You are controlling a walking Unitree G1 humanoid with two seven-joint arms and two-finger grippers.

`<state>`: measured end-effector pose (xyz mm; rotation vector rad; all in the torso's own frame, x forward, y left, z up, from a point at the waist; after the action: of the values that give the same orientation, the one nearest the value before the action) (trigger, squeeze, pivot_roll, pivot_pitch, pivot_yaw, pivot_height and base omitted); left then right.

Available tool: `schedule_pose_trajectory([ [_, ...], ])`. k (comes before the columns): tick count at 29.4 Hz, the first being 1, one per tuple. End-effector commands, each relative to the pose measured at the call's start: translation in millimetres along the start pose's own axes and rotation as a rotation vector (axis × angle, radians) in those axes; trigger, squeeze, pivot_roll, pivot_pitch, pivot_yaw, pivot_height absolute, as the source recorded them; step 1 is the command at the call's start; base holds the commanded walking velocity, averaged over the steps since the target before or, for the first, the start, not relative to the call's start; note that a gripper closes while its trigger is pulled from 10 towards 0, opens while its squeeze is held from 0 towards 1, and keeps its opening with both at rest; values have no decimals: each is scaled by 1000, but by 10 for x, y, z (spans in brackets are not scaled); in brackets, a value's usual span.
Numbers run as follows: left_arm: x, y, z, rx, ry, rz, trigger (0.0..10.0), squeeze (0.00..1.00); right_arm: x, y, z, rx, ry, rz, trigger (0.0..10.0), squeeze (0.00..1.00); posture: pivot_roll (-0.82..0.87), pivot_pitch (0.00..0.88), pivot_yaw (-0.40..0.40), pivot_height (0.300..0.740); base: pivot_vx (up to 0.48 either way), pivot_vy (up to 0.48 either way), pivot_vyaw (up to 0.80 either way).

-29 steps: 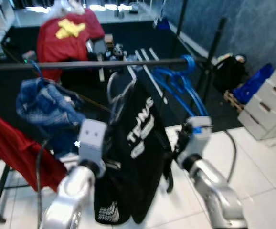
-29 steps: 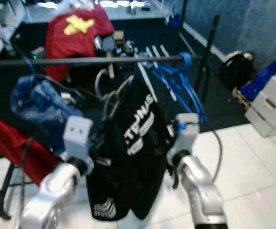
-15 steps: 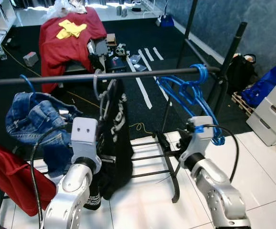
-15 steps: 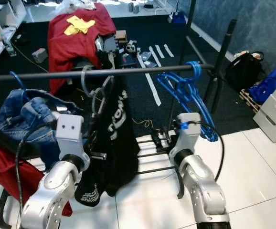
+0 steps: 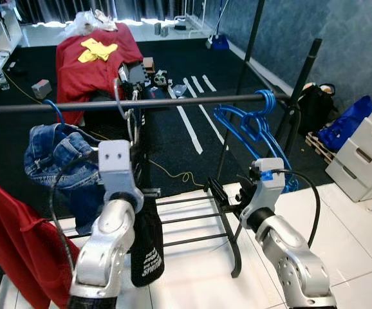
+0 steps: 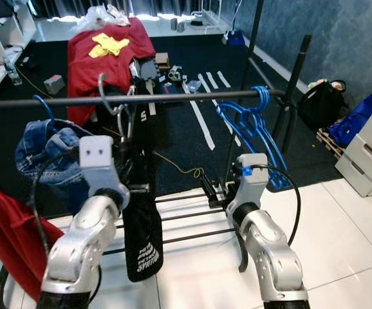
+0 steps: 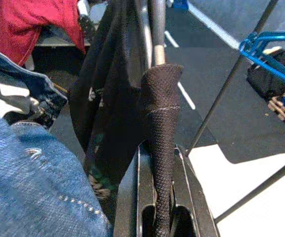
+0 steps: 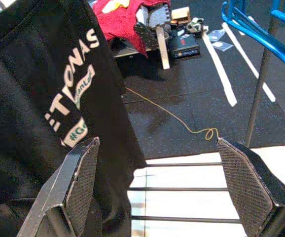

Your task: Hang hanger

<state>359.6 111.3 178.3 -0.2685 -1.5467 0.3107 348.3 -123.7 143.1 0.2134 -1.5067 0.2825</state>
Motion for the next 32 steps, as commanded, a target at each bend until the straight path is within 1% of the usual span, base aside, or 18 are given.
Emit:
schedule_pose_trajectory([
  [1,-51,-85,-19,-2,14,5,10000,0,-59,33,-8,9,20,-10,10000,0,-114,106,-27,740,0,0,0],
  [2,-51,-85,-19,-2,14,5,10000,0,-59,33,-8,9,20,-10,10000,0,-114,106,-27,740,0,0,0],
  [6,-305,-46,-142,85,120,-117,10000,0,-57,36,-15,5,20,-9,10000,0,-115,106,-26,740,0,0,0],
  [9,-328,-40,-154,102,130,-133,10000,0,-56,36,-15,4,19,-9,10000,0,-115,106,-26,740,0,0,0],
  [12,-421,31,-170,170,178,-203,10000,0,-57,36,-15,5,21,-9,10000,0,-113,106,-26,740,0,0,0],
  [14,-443,94,-162,210,189,-213,10000,0,-59,38,-14,6,22,-10,10000,0,-113,106,-26,740,0,0,0],
  [16,-443,94,-162,210,189,-213,10000,0,-59,38,-14,6,22,-10,10000,0,-113,106,-26,740,0,0,0],
  [18,-463,171,-143,242,200,-206,10000,0,-63,40,-12,7,23,-12,10000,0,-110,103,-27,740,0,0,0],
  [21,-469,188,-140,246,203,-196,10000,0,-65,42,-11,7,24,-13,10000,0,-109,104,-26,740,0,0,0],
  [22,-487,144,-139,204,216,-156,10000,596,-66,45,-10,8,24,-14,10000,0,-110,104,-26,740,0,0,0],
  [23,-487,144,-139,204,216,-156,10000,596,-66,45,-10,8,24,-14,10000,0,-110,104,-26,740,0,0,0],
  [24,-497,107,-138,173,224,-128,10000,1000,-66,47,-10,9,24,-15,10000,0,-110,104,-26,740,0,0,0],
  [26,-497,107,-138,173,224,-128,10000,1000,-66,47,-10,9,24,-15,10000,0,-110,104,-26,740,0,0,0],
  [28,-442,53,-132,134,207,-136,10000,1000,-67,49,-10,8,24,-16,10000,0,-111,104,-24,740,0,0,0],
  [29,-442,53,-132,134,207,-136,10000,1000,-67,49,-10,8,24,-16,10000,0,-111,104,-24,740,0,0,0],
  [30,-393,-4,-118,88,197,-128,10000,1000,-68,50,-9,8,24,-18,10000,0,-112,105,-23,740,0,0,0],
  [31,-393,-4,-118,88,197,-128,10000,1000,-68,50,-9,8,24,-18,10000,0,-112,105,-23,740,0,0,0],
  [32,-336,-46,-99,45,184,-119,10000,1000,-69,51,-8,7,24,-19,10000,0,-112,105,-22,740,0,0,0],
])
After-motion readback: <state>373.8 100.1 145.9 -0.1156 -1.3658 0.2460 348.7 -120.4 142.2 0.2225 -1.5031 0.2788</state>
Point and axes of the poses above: a point about 5 cm out from each wrist's last joint towards the gripper, its own z axis pointing back from the gripper into the wrist, its own x axis along the axis of the wrist's last joint, y = z × x, the point moved 6 cm from there along -z, pointing out of the wrist towards the gripper, and after that the axes turned 13 degrees about z, right-handed, at the moved point
